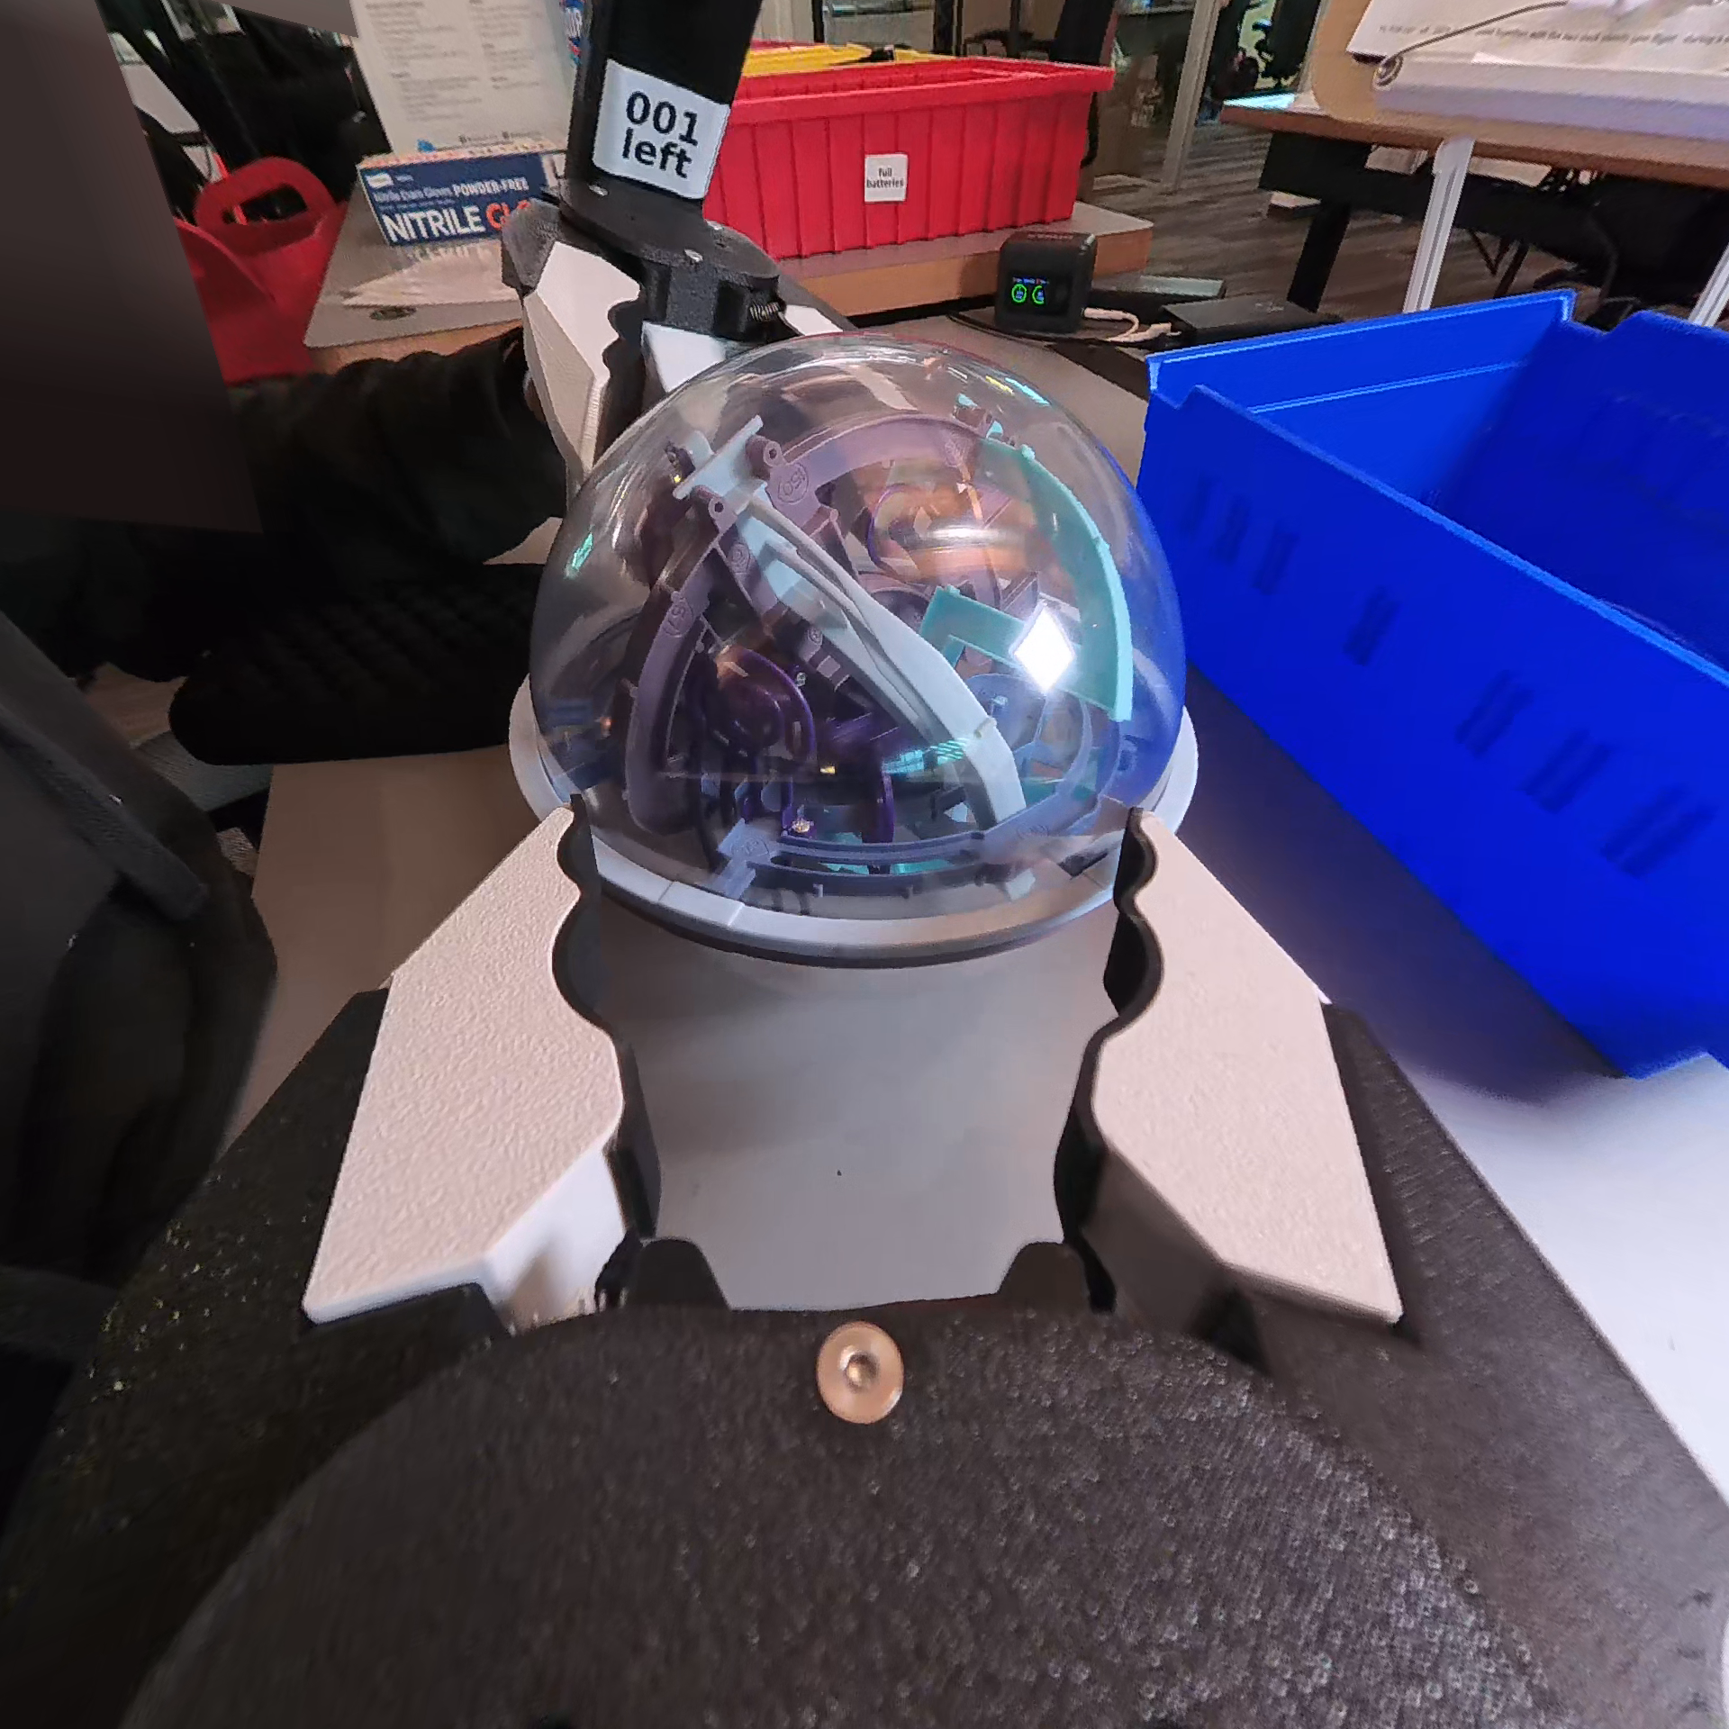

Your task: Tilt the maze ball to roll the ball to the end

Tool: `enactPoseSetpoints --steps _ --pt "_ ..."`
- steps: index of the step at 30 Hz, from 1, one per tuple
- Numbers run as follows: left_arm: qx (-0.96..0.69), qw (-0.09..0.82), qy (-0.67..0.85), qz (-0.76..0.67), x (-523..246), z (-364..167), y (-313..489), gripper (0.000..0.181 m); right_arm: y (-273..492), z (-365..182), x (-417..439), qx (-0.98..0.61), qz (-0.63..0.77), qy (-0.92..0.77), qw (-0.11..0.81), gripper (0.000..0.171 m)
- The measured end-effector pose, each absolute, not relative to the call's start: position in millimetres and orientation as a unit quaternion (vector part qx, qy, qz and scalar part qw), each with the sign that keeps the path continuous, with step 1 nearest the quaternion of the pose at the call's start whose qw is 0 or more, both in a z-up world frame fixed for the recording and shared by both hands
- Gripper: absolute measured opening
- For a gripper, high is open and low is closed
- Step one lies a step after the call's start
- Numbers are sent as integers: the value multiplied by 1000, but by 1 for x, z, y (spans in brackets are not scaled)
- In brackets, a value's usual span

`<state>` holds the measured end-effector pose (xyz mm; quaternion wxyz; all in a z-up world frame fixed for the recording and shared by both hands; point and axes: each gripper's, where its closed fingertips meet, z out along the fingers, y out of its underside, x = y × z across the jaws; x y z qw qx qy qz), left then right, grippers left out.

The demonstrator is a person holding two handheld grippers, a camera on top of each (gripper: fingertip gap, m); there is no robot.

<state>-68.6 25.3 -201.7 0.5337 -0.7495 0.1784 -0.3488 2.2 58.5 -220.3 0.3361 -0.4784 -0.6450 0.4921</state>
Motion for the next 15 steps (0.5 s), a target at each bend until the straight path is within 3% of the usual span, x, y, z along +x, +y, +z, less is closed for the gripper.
enactPoseSetpoints --steps 15 --pt "-735 576 201 -295 -62 -186 25 105 54 -240 2 -482 479 -662 317 109"
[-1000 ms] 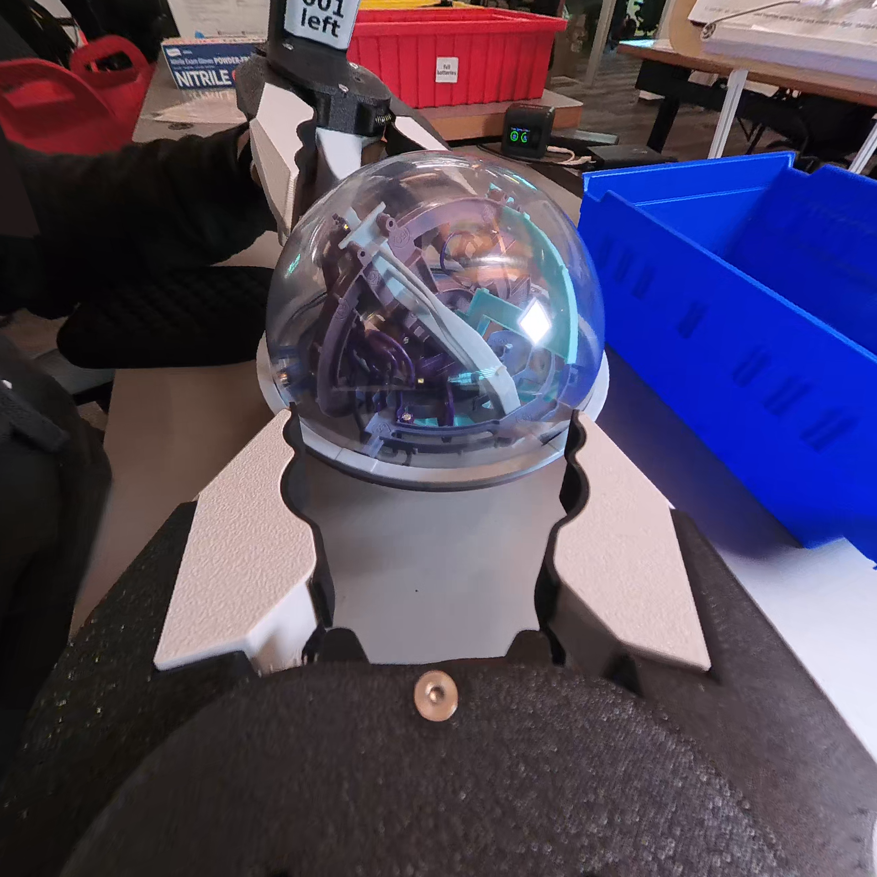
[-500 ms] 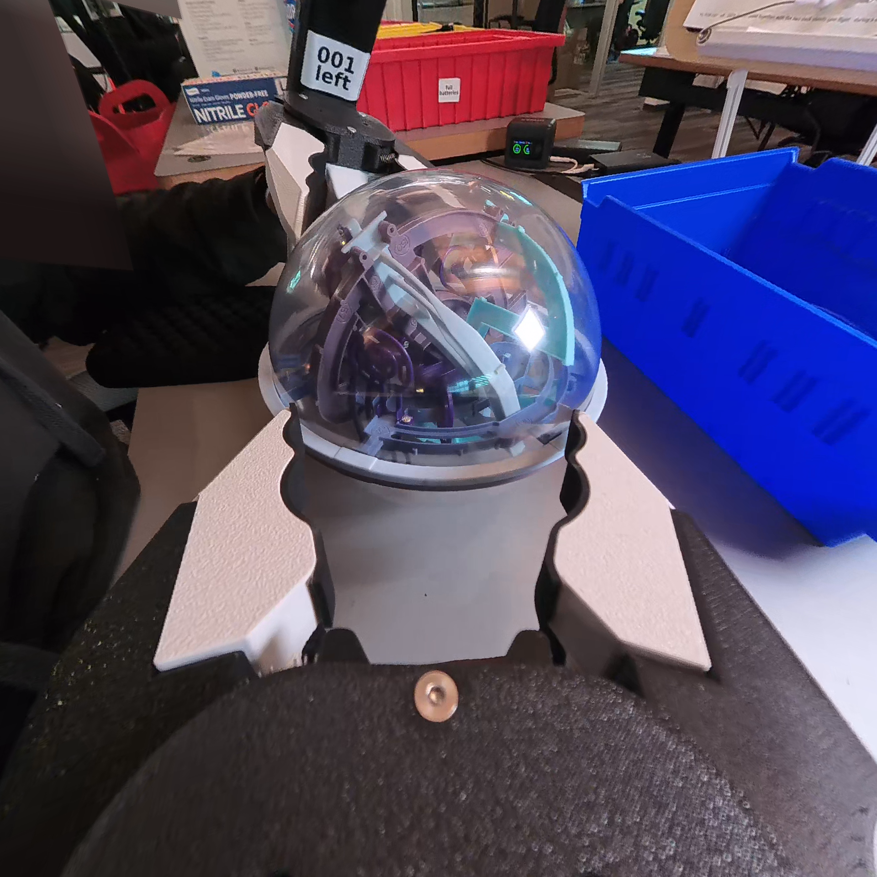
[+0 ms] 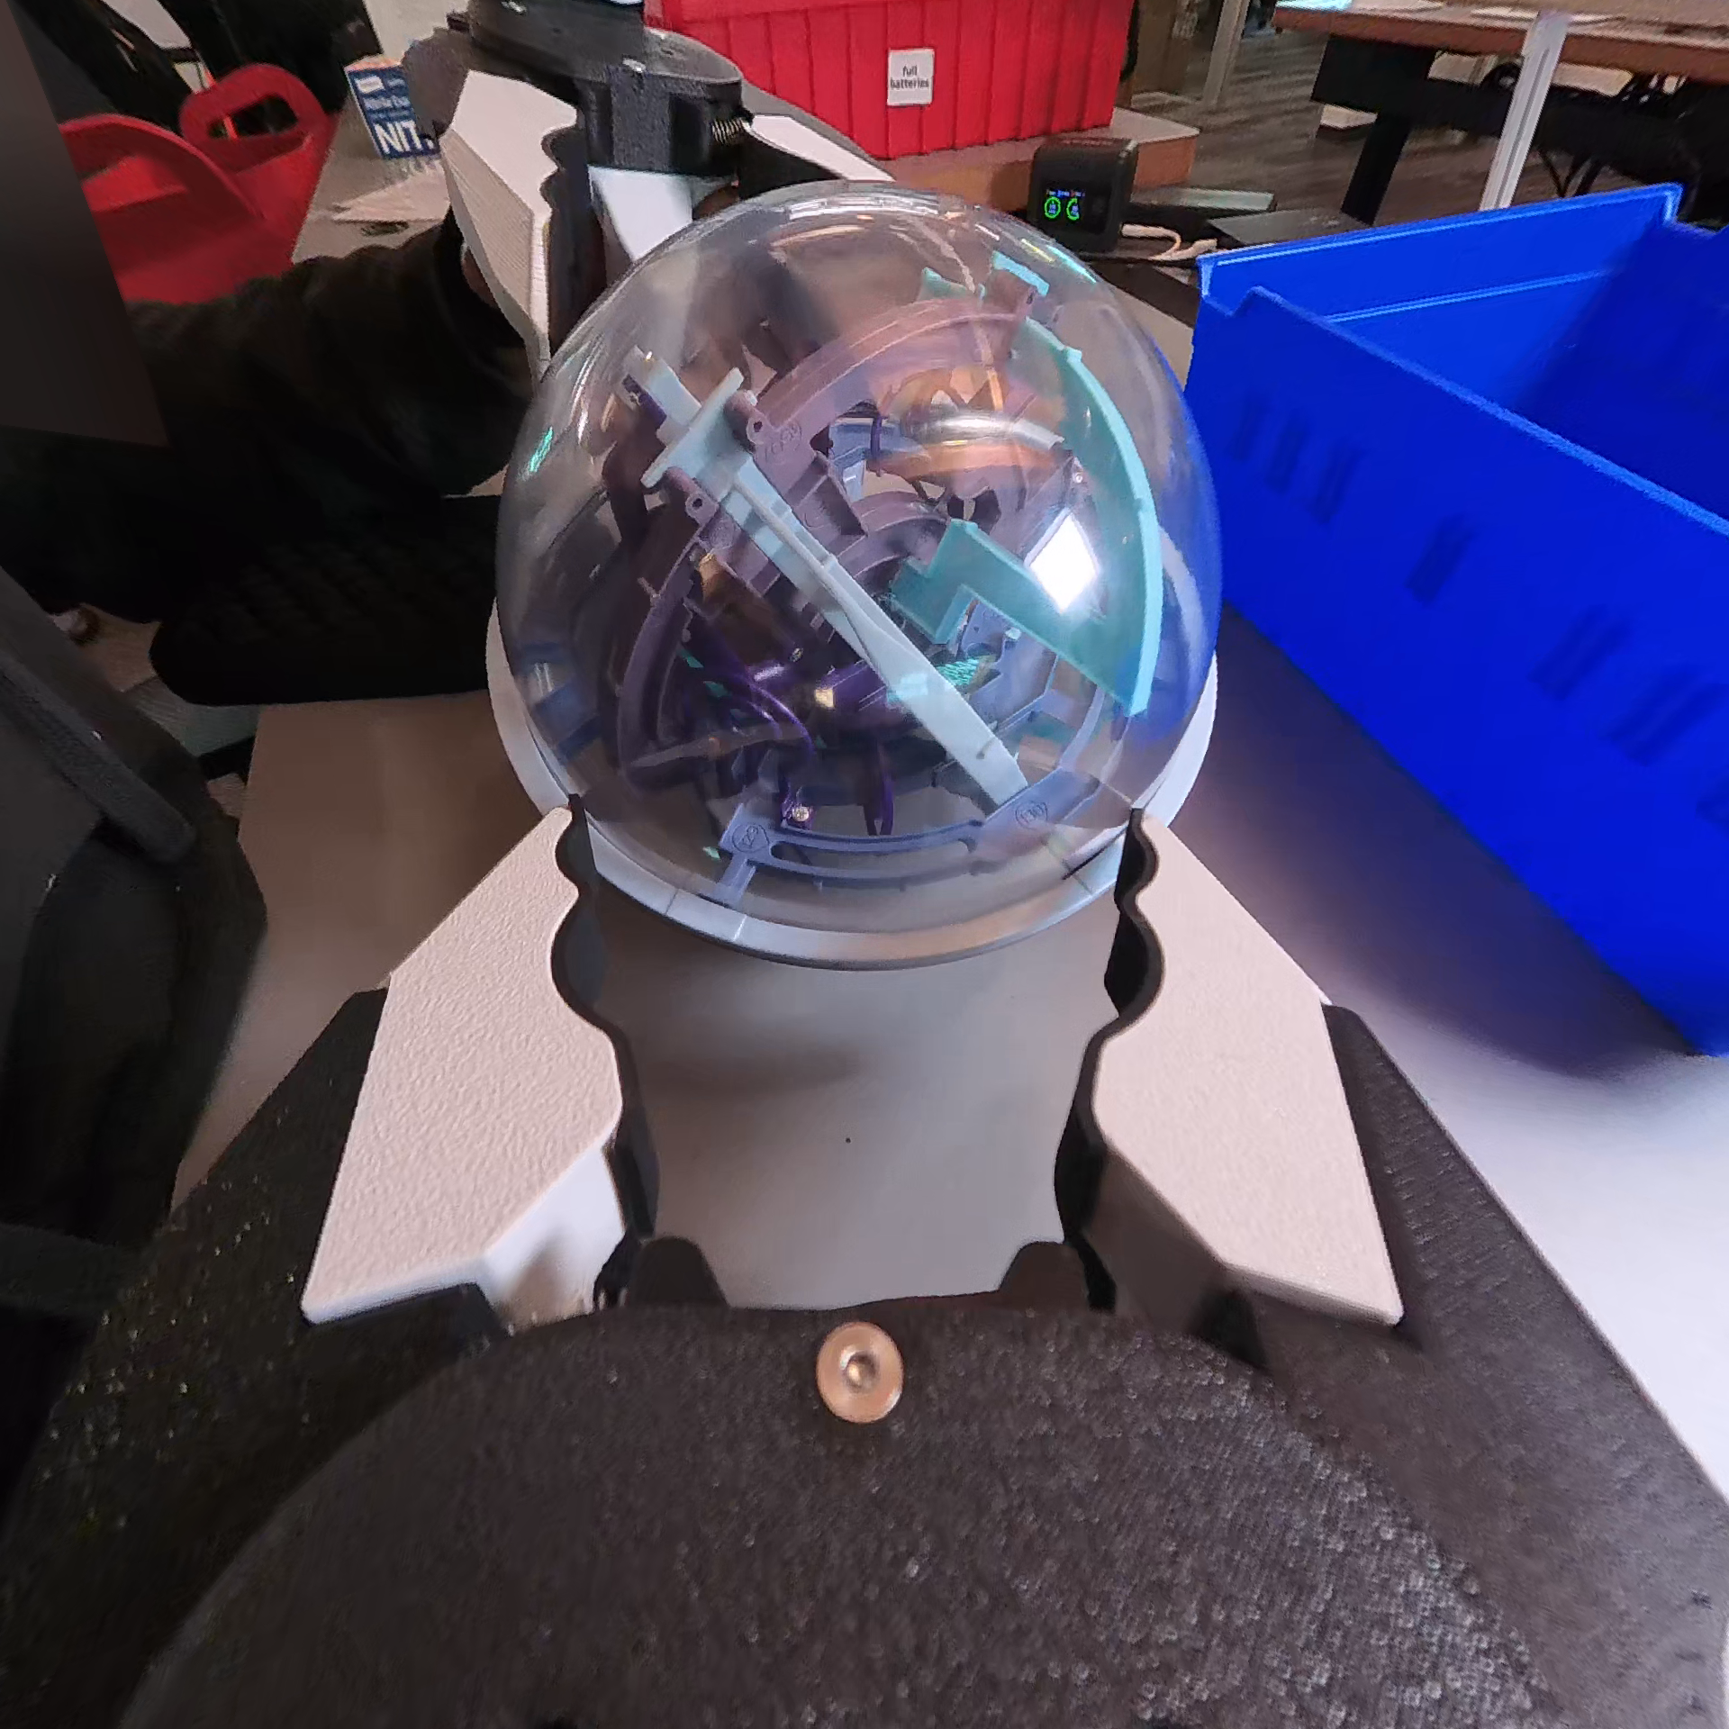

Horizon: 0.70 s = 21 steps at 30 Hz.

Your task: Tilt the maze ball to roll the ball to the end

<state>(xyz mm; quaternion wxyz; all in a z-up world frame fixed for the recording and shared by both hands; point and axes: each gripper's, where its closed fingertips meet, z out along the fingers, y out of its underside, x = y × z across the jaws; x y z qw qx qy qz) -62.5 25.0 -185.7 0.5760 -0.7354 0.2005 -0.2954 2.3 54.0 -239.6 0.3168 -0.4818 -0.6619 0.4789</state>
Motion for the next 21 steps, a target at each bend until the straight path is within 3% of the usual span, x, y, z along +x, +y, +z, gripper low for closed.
enactPoseSetpoints --steps 9,17,21 --pt "-712 592 245 -288 -61 -185 15 101 52 -237 6 -465 484 -671 316 106" --pt "-673 606 347 -244 -46 -179 4 92 66 -232 13 -487 559 -657 138 130" --pt "-705 616 253 -242 -64 -162 6 110 60 -240 5 -476 584 -652 85 130"
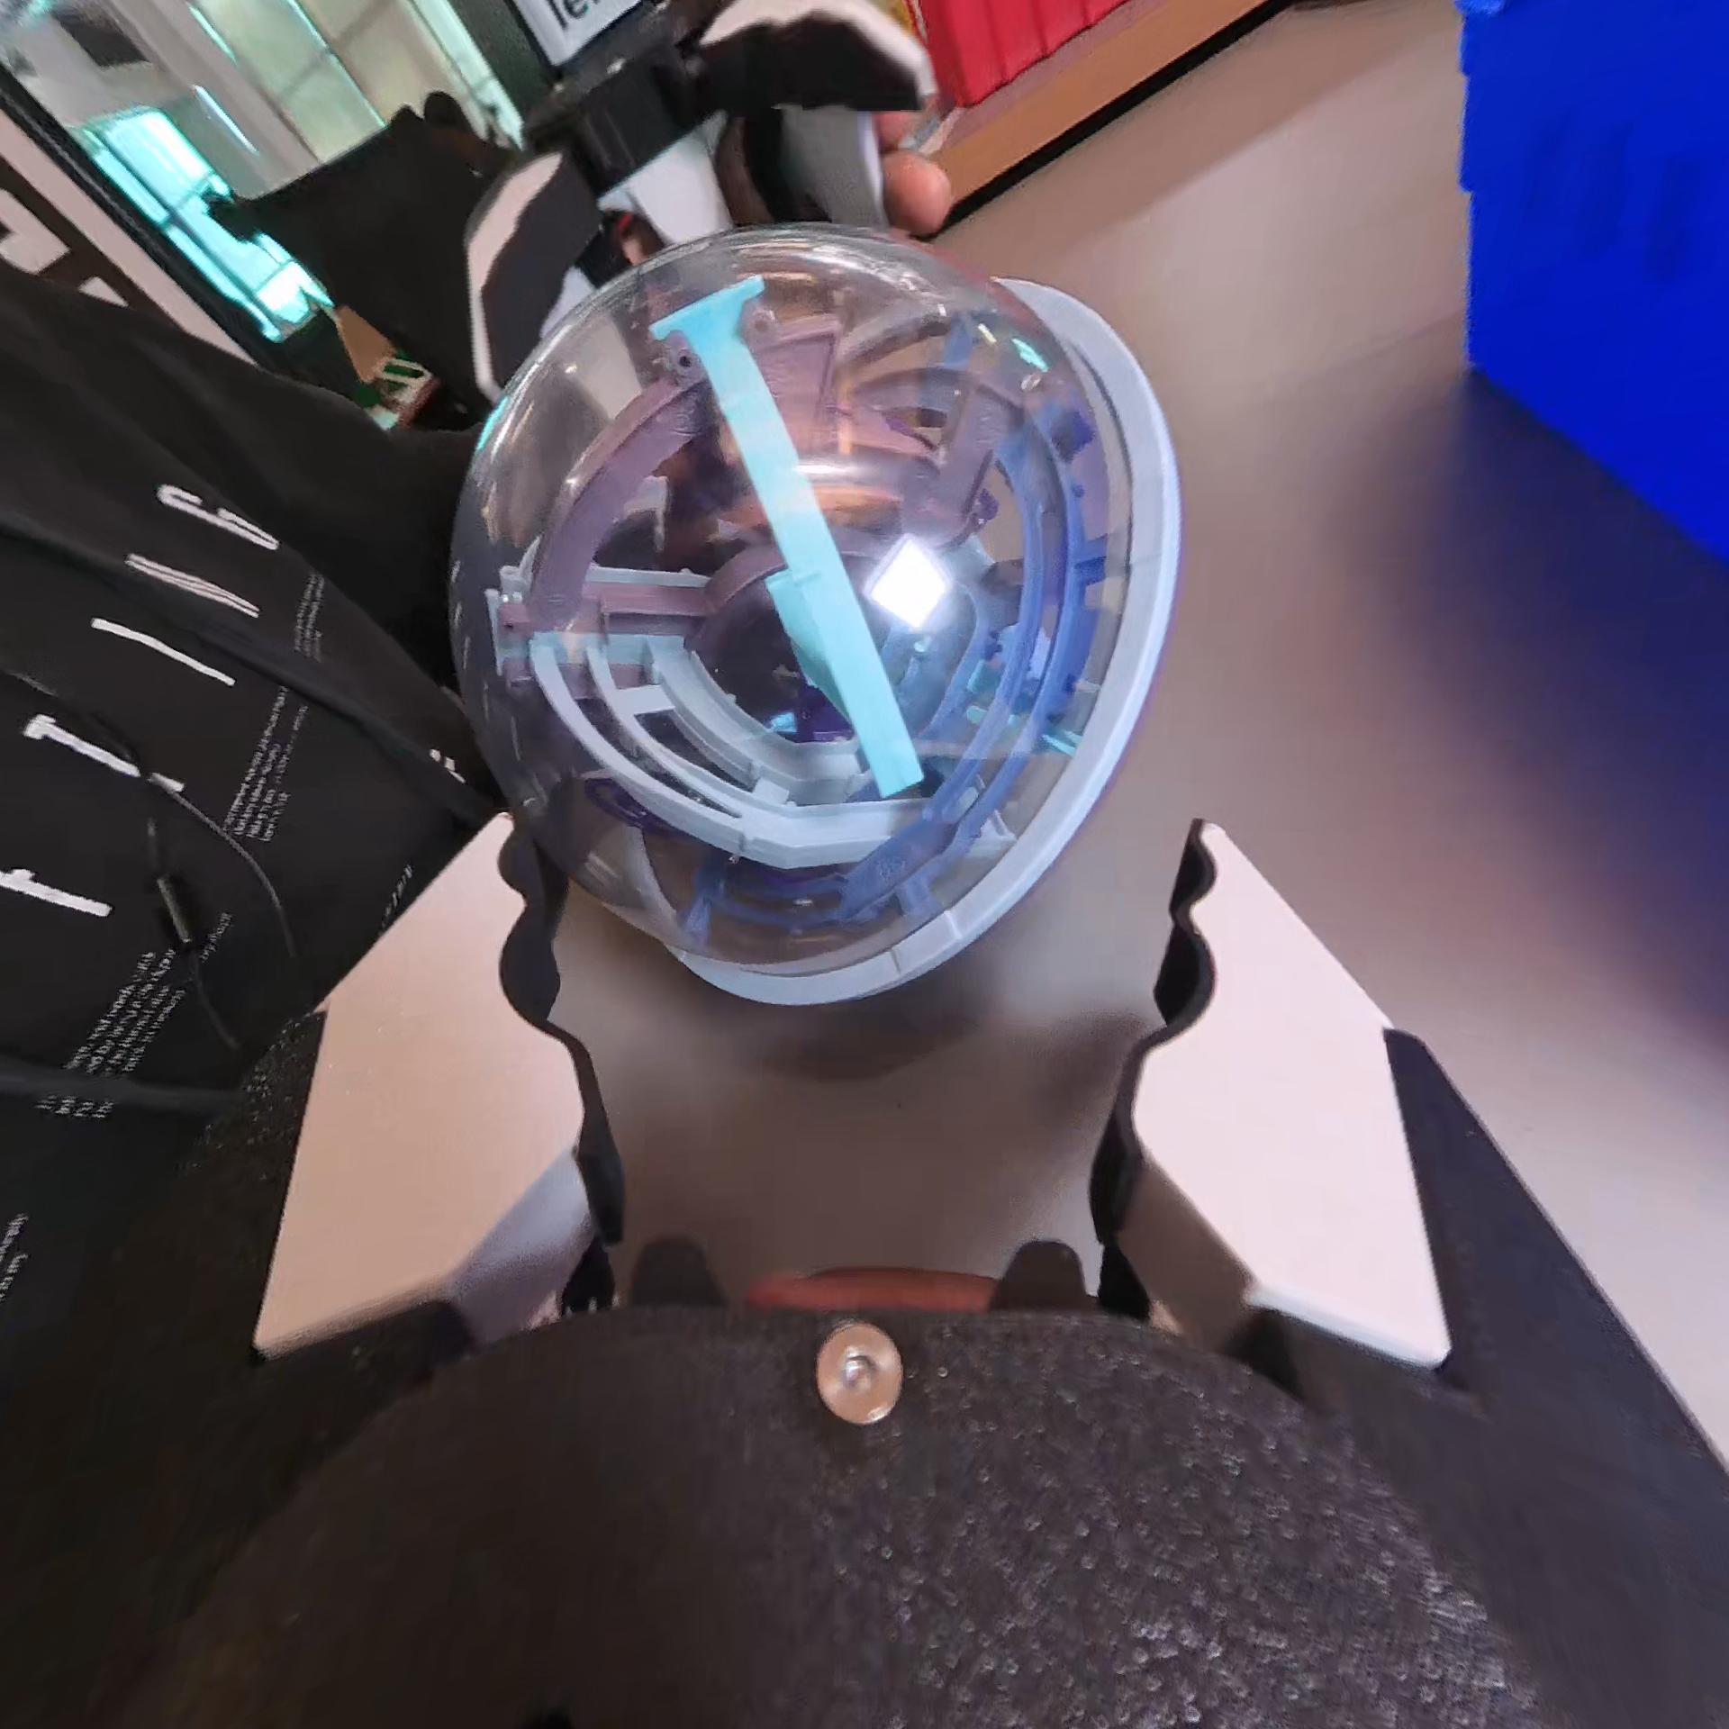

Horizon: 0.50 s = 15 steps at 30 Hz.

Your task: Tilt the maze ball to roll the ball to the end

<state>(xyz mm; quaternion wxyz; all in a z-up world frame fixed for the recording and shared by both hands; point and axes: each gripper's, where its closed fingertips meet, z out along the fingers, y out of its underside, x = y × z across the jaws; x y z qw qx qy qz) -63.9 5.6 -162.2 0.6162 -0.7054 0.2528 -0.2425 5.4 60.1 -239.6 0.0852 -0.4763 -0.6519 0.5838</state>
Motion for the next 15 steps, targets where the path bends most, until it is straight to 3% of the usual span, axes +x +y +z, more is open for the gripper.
enactPoseSetpoints --steps 5,7,15 --pt "-803 490 98 -324 -54 -209 -3 132 50 -248 7 -453 564 -683 106 125" --pt "-808 475 83 -339 -45 -226 0 131 44 -250 4 -437 553 -697 130 122" --pt "-797 498 238 -247 -51 -236 17 137 55 -254 -11 -390 460 -734 314 125"
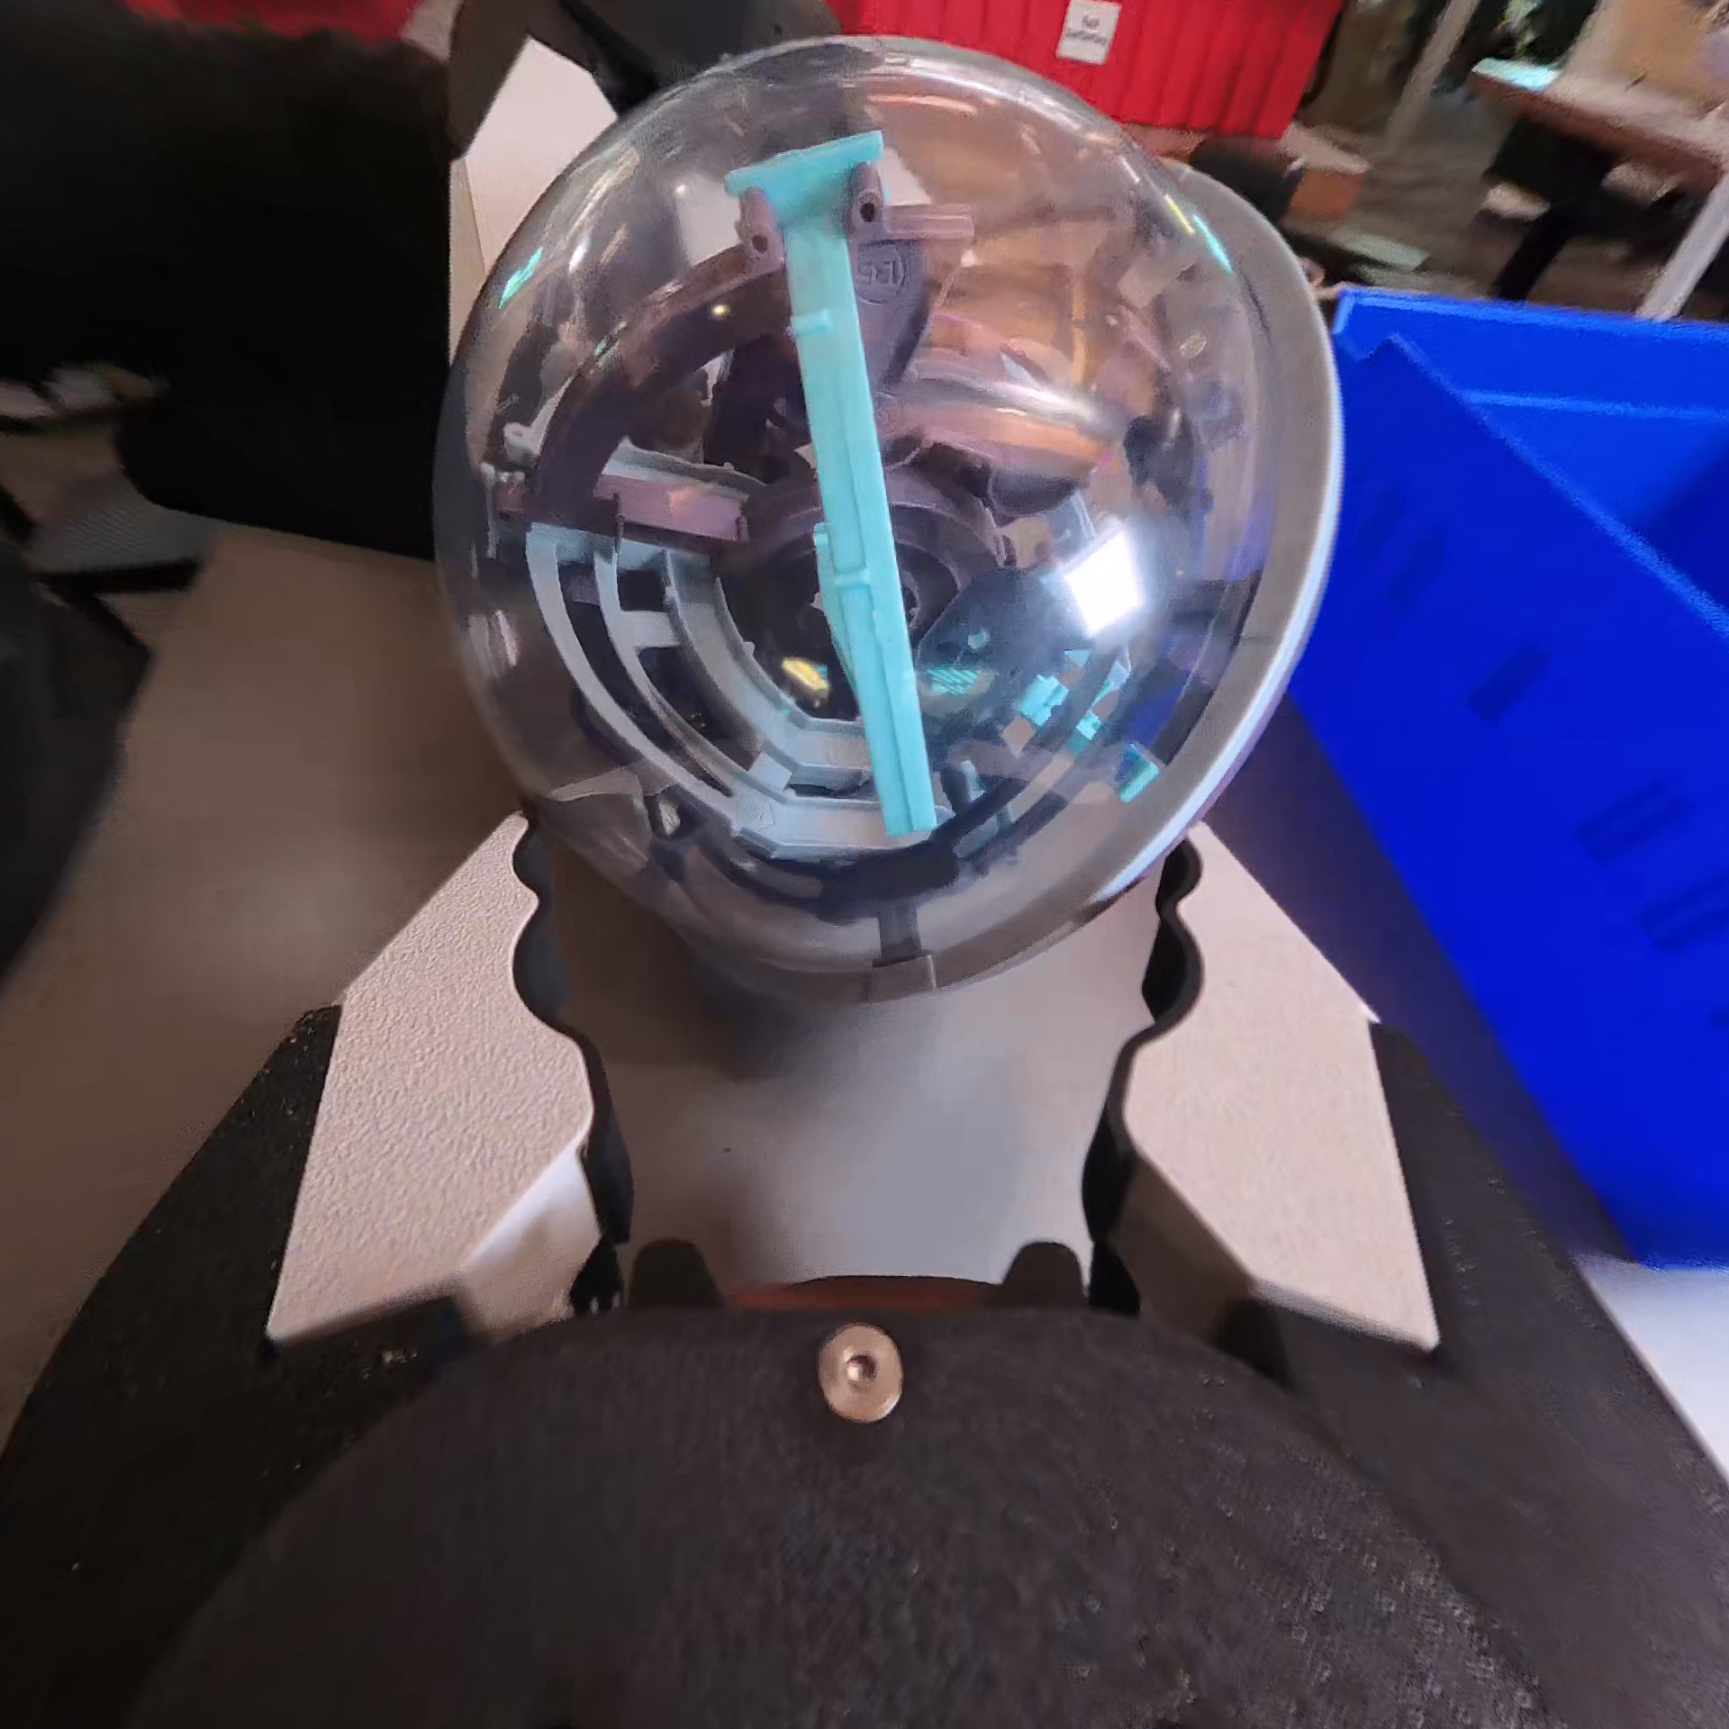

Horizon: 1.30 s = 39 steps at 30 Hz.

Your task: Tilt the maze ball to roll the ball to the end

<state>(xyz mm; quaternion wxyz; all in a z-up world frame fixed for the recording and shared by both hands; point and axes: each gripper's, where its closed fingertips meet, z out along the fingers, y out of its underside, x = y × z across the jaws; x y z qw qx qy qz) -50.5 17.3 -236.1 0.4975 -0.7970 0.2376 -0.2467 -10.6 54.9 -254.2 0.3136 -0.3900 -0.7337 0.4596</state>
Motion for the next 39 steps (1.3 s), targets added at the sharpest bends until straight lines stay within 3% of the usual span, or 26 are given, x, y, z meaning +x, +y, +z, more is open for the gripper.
enactPoseSetpoints --steps 4,10,13,17,20,22,26,31,34,39 --pt "-797 478 304 -207 -56 -237 31 136 69 -257 -15 -385 419 -737 364 126" --pt "-780 490 344 -182 -56 -232 40 132 79 -252 -1 -423 480 -707 300 130" --pt "-777 517 310 -182 -63 -225 40 127 85 -244 -5 -438 519 -683 268 132" --pt "-798 494 216 -270 -73 -230 44 142 87 -248 -17 -450 526 -676 253 130" --pt "-798 473 180 -328 -60 -238 51 139 84 -247 -20 -440 518 -677 282 124" --pt "-800 473 194 -315 -53 -243 55 149 82 -247 -22 -429 495 -687 315 127" --pt "-789 491 232 -288 -51 -244 56 149 82 -249 -20 -414 459 -700 359 128" --pt "-780 503 279 -246 -48 -247 52 146 80 -257 -7 -447 496 -698 257 135" --pt "-785 495 298 -221 -46 -254 52 142 76 -270 -5 -465 498 -701 210 127" --pt "-774 514 313 -195 -50 -242 53 141 72 -265 -16 -463 493 -698 234 136"
